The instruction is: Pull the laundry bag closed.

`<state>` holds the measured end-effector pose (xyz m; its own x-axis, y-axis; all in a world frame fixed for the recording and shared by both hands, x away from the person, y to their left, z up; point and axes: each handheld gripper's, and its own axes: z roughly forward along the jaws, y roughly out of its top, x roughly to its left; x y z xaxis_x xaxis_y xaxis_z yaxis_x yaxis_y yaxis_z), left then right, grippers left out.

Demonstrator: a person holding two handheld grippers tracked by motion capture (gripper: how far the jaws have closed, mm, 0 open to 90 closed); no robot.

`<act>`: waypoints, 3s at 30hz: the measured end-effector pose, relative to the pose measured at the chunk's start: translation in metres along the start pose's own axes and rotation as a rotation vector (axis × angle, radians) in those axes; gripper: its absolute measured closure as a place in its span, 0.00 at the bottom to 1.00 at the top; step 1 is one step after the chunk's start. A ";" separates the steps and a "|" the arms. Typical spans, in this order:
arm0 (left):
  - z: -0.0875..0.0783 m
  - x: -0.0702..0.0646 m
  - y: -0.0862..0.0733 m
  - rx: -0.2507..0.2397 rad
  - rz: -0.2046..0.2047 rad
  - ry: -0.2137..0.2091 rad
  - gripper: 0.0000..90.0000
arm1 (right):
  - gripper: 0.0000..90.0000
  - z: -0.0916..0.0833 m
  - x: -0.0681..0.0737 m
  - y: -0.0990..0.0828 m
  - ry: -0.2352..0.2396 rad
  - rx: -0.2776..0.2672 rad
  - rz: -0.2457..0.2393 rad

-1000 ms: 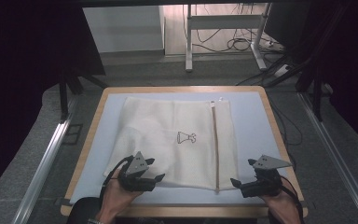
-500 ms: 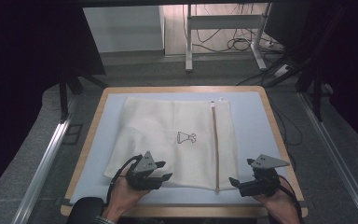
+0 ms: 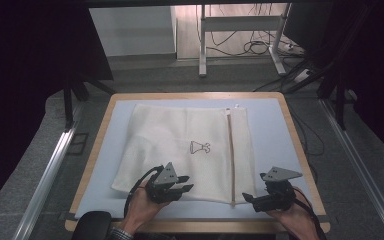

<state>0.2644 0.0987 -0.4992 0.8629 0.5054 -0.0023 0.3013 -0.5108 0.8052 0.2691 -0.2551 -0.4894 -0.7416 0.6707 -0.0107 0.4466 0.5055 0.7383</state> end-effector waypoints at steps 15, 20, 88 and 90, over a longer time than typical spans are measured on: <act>0.029 -0.002 0.009 0.018 0.048 -0.044 0.83 | 0.27 0.005 0.004 0.002 0.036 0.007 -0.064; 0.039 -0.007 0.013 0.034 0.084 -0.063 0.86 | 0.33 0.007 0.009 0.004 0.051 0.022 -0.102; 0.065 -0.008 0.007 0.141 0.057 -0.087 0.80 | 0.73 0.032 0.030 0.011 0.121 0.080 -0.255; 0.065 -0.008 0.007 0.141 0.056 -0.087 0.80 | 0.75 0.034 0.029 0.011 0.118 0.097 -0.256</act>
<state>0.2864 0.0460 -0.5317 0.9099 0.4144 -0.0165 0.3009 -0.6321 0.7141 0.2696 -0.2113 -0.5046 -0.8869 0.4497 -0.1056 0.2789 0.7035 0.6537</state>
